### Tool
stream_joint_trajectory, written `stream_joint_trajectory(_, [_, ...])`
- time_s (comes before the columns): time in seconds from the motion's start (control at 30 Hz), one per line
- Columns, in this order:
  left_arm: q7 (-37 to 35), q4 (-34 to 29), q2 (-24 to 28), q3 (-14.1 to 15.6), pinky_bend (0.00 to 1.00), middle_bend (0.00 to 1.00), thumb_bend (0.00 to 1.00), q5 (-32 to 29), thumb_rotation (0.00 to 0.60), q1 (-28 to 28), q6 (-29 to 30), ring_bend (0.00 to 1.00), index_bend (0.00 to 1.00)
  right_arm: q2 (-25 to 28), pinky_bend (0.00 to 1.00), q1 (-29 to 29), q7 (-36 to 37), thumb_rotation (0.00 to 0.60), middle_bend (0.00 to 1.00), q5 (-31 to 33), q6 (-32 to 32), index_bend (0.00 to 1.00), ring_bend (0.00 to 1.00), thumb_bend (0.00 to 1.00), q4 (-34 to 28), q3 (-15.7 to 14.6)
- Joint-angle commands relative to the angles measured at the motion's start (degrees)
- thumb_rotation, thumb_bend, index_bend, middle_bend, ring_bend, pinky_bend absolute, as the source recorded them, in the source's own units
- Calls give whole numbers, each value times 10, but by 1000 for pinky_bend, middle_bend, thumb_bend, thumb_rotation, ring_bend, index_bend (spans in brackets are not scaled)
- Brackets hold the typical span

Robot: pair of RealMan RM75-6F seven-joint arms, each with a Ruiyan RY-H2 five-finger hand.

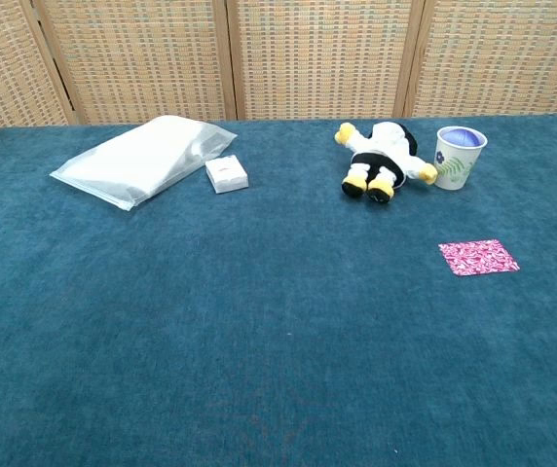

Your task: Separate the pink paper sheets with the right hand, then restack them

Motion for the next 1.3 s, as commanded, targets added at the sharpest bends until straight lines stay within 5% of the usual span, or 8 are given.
stream_joint_trajectory(0.03, [0, 0, 0, 0, 0, 0, 0, 0, 600, 0, 0, 0, 0, -1, 0, 1, -3, 600, 0, 0, -2, 0, 0, 0, 1, -1])
stream_joint_trajectory(0.3, [3, 2, -2, -1, 0, 0, 0, 1, 600, 1, 4, 0, 0, -7, 0, 15, -13, 600, 0, 2, -29, 0, 0, 8, 3, -3])
stream_joint_trajectory(0.37, [4, 3, -4, -2, 0, 0, 0, 0, 600, 1, 4, 0, 0, -7, 0, 31, -18, 600, 0, -4, -53, 0, 0, 92, 8, -3])
stream_joint_trajectory(0.53, [11, 1, -5, -4, 0, 0, 0, -4, 600, 0, 3, 0, 0, 14, 0, 100, 16, 600, 0, -19, -165, 16, 0, 800, 5, -6])
stream_joint_trajectory(0.63, [18, 1, -6, -4, 0, 0, 0, -5, 600, 0, 4, 0, 0, 19, 0, 148, 88, 600, 0, -20, -239, 58, 0, 997, 10, -3])
stream_joint_trajectory(0.8, [22, -2, -7, -6, 0, 0, 0, -8, 600, 0, 3, 0, 0, -3, 0, 217, 138, 600, 0, 3, -350, 76, 0, 1000, 51, 5])
stream_joint_trajectory(1.3, [26, -3, -7, -8, 0, 0, 0, -13, 600, -1, 0, 0, 0, -106, 0, 292, 13, 600, 6, 77, -446, 94, 0, 1000, 103, 16])
